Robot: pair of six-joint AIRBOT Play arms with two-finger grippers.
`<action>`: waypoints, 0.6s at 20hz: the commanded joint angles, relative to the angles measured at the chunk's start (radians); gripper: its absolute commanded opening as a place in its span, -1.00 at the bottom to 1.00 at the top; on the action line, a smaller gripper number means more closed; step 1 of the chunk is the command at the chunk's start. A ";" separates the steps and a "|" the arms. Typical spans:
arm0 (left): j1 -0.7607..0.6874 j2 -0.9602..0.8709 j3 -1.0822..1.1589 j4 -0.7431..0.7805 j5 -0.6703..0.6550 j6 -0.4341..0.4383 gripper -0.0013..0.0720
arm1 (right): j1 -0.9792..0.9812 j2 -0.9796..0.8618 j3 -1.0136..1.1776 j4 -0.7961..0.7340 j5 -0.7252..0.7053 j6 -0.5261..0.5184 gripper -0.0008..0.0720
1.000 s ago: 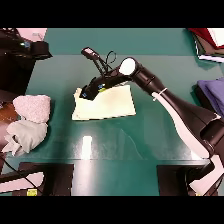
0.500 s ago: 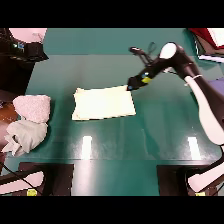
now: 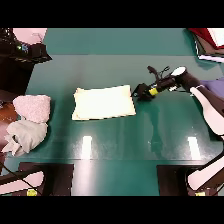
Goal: Fold the shirts.
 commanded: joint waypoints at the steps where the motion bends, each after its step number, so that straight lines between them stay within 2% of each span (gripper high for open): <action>1: 0.000 0.001 -0.002 -0.013 0.014 0.001 -0.88 | 0.082 -0.035 -0.025 0.077 -0.090 -0.010 0.93; 3: 0.000 0.001 -0.002 -0.015 0.012 0.019 -0.88 | 0.138 -0.037 -0.025 0.077 -0.131 -0.010 0.93; 4: 0.001 0.001 -0.002 -0.016 0.007 0.027 -0.88 | 0.159 -0.037 -0.024 0.078 -0.141 -0.010 0.79; 5: 0.000 0.001 -0.002 -0.018 0.006 0.027 -0.88 | 0.177 -0.037 -0.024 0.078 -0.150 -0.011 0.37; 7: 0.000 0.001 -0.002 -0.022 0.006 0.027 -0.88 | 0.199 -0.037 -0.024 0.078 -0.173 -0.013 -0.18; 9: 0.000 0.001 -0.002 -0.038 0.003 0.026 -0.88 | 0.203 -0.037 -0.023 0.079 -0.183 -0.021 -0.82; 10: -0.006 0.001 -0.002 -0.049 0.002 0.026 -0.88 | 0.203 -0.032 -0.023 0.089 -0.180 -0.021 -0.94; 12: -0.041 0.001 -0.002 -0.048 0.002 0.027 -0.88 | 0.184 0.011 -0.023 0.091 -0.195 -0.021 -0.94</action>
